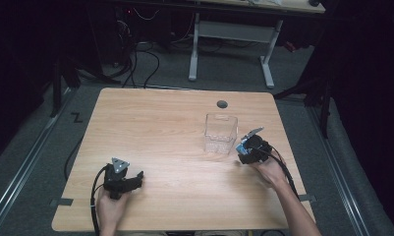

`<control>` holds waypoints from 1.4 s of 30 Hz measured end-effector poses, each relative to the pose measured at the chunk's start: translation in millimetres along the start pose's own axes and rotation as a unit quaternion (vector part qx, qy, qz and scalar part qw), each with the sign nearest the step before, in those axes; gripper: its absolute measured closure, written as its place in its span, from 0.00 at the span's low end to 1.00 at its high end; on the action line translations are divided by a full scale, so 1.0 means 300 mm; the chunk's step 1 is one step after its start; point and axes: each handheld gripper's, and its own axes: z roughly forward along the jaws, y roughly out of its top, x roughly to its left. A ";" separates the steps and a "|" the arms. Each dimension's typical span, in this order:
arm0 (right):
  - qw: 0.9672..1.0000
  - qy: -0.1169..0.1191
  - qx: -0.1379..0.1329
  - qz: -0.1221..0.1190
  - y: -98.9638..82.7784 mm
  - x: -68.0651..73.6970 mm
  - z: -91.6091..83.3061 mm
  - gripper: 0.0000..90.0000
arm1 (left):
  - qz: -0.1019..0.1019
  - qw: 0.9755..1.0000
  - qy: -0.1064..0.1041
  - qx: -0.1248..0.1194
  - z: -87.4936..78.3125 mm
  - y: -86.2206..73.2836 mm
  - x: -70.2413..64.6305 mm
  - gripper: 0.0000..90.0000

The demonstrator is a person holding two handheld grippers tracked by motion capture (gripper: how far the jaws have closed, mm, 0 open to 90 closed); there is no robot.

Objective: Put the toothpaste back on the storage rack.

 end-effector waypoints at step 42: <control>0.994 0.024 0.036 0.103 -0.002 -0.141 0.029 0.78 | 0.000 1.000 0.000 0.000 0.001 0.000 0.000 0.25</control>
